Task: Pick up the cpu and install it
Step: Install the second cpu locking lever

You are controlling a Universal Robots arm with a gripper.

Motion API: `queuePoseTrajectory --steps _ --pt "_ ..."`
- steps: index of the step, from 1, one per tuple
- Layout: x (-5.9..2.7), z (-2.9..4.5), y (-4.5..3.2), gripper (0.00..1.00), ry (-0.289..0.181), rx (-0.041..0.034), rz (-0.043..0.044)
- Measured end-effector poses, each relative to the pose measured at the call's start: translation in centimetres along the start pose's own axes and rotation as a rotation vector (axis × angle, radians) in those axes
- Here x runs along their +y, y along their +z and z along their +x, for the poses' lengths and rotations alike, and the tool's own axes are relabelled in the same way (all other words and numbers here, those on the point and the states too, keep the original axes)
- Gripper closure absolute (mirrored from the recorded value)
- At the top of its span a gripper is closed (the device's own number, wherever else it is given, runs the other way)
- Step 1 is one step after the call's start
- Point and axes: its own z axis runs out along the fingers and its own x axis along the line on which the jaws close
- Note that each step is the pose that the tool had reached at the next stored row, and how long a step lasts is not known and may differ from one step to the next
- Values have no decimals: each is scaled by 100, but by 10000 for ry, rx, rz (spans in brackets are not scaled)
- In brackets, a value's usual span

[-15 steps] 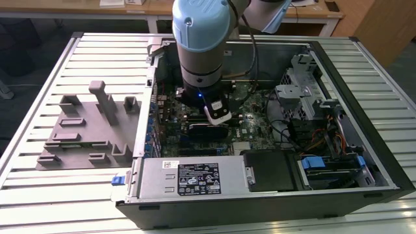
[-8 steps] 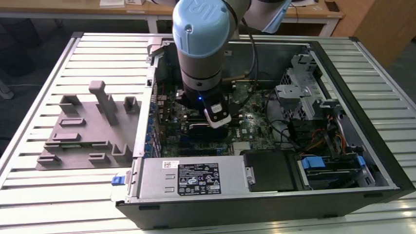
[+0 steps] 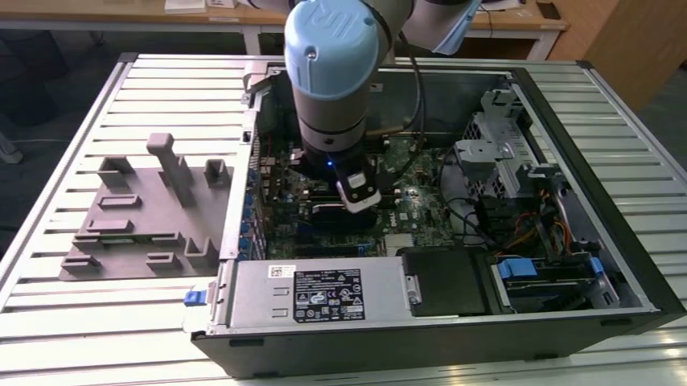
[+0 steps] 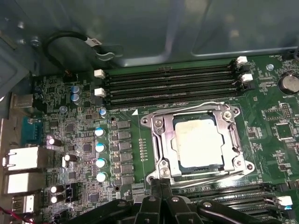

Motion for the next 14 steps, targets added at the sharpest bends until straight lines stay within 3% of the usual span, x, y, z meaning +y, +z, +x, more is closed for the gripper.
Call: queuePoseTrajectory --steps 14 --pt "-5 31 35 89 9 23 -164"
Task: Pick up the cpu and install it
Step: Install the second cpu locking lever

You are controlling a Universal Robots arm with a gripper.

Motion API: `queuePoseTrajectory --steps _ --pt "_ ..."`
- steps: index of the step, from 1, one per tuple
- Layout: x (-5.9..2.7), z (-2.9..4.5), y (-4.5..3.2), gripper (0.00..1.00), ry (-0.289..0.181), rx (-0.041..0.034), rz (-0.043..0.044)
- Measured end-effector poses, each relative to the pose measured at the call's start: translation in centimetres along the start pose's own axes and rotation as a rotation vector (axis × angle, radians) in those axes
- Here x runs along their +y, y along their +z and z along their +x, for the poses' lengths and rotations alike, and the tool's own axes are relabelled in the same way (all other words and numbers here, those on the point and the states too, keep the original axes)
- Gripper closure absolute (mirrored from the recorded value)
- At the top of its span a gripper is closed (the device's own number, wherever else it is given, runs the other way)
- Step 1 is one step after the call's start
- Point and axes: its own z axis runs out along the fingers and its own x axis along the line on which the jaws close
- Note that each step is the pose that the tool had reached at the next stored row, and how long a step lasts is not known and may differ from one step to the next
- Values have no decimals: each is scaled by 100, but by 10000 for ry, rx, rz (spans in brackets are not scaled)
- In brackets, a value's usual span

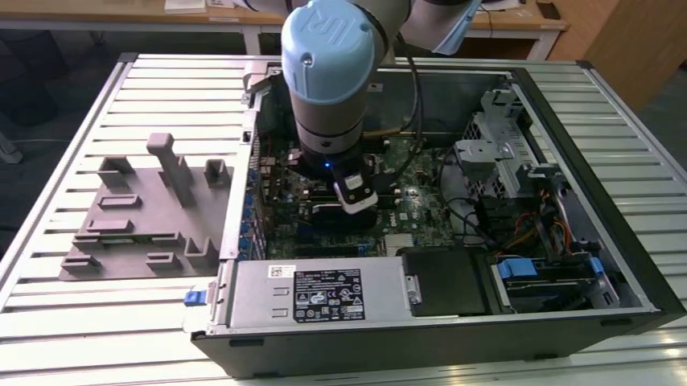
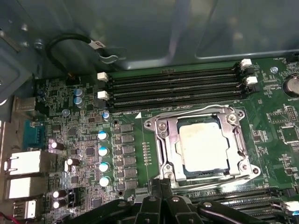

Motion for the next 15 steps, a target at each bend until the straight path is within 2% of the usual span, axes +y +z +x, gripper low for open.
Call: queuePoseTrajectory --steps 15 --pt "-2 22 33 89 0 1 -10"
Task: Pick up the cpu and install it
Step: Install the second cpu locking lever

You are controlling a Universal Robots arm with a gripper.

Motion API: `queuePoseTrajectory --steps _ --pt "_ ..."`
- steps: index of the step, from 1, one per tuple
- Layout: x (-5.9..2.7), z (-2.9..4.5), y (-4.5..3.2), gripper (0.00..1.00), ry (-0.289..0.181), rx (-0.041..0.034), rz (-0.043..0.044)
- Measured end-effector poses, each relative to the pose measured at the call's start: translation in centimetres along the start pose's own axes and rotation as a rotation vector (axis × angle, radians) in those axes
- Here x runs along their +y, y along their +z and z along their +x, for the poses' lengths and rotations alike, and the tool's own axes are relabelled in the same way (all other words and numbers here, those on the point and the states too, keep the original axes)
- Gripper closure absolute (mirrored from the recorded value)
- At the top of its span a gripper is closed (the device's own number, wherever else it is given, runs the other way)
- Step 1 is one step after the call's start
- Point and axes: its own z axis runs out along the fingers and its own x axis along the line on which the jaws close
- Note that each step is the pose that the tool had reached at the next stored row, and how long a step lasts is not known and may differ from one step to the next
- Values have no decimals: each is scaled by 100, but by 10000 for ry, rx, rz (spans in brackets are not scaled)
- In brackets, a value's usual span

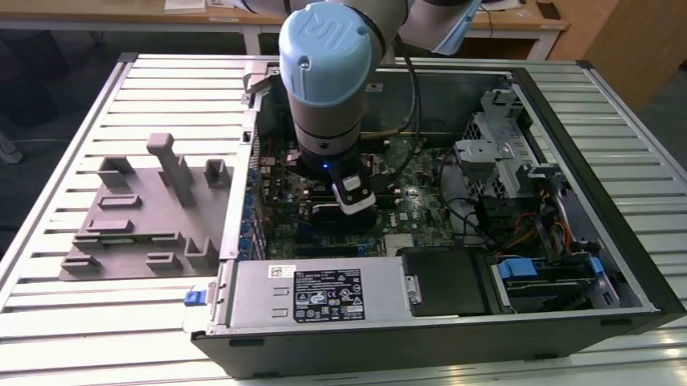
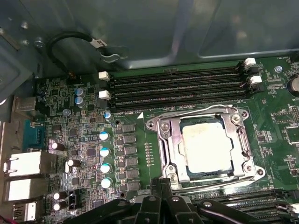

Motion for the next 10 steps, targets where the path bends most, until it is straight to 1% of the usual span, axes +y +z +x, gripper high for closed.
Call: queuePoseTrajectory --steps 3,6,10 --pt "0 0 -1 89 0 0 -1" --pt "7 0 -18 89 0 -2 -4" --pt "33 0 -91 89 -1 -3 1"
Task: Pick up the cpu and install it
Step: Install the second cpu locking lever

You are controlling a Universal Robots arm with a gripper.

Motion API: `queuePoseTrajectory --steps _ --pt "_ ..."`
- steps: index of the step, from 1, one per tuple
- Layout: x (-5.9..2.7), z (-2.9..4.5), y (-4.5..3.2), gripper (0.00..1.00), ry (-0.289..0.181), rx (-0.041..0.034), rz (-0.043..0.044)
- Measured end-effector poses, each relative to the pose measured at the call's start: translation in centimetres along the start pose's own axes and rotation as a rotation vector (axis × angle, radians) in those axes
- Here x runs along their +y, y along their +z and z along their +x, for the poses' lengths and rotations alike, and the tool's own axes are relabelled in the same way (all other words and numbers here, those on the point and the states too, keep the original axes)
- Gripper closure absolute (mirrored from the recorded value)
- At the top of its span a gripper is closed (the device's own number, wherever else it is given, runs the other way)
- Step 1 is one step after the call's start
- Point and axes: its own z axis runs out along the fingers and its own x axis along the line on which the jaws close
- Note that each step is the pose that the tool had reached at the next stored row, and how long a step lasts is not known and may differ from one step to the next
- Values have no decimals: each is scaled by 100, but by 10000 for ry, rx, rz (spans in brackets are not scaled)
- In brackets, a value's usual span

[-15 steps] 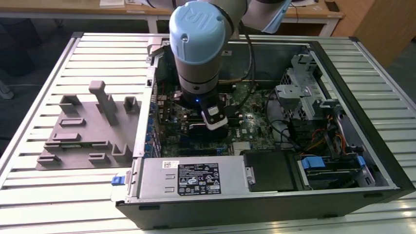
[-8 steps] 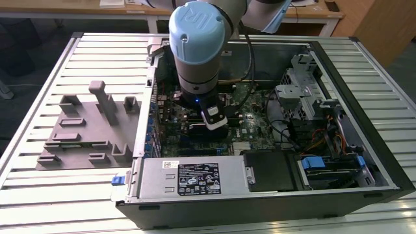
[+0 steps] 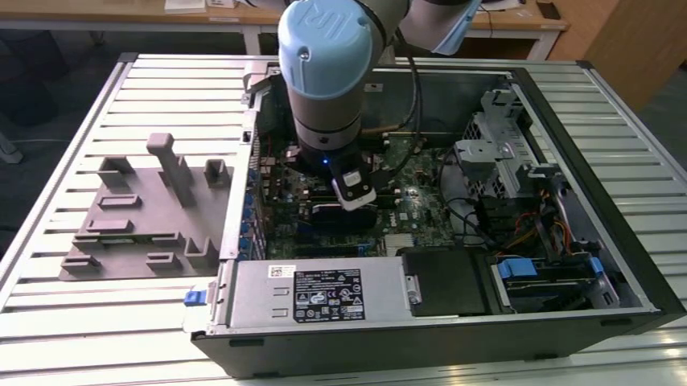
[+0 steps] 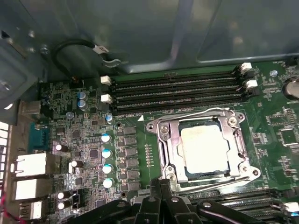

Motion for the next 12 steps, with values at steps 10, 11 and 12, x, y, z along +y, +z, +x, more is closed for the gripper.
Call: queuePoseTrajectory --steps 10,11,12 --pt "104 0 -253 89 -17 -49 201" --pt "111 1 -264 89 -17 -62 289" --pt "115 1 -267 89 -14 -79 399"
